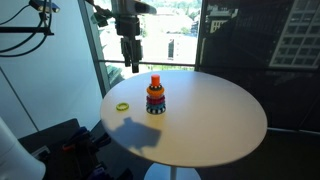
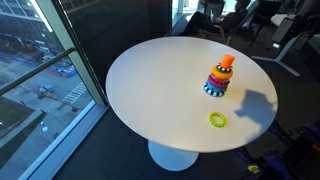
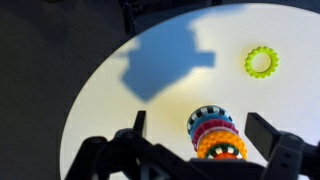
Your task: Put the black and white ring through the pole
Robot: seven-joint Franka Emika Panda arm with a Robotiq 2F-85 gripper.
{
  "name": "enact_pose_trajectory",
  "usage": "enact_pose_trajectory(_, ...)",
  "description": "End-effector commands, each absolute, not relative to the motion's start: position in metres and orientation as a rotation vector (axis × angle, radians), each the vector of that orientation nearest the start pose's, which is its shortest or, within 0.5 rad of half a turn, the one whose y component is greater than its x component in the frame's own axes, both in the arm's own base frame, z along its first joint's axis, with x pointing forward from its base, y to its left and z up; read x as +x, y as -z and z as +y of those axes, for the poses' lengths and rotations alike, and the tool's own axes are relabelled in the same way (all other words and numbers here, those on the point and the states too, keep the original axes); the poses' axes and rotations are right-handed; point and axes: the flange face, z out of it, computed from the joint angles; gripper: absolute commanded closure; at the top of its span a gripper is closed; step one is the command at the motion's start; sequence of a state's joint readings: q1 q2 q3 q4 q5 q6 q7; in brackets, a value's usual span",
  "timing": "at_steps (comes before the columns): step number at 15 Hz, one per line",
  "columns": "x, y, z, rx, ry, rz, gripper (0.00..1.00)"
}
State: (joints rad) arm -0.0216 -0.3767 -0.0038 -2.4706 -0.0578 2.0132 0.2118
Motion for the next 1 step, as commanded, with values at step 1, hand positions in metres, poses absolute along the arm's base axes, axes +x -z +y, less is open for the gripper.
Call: enact_pose_trajectory(1, 0.4135, -0.4231, -0.0138, -3.179, -0.124, 0.334, 0.0)
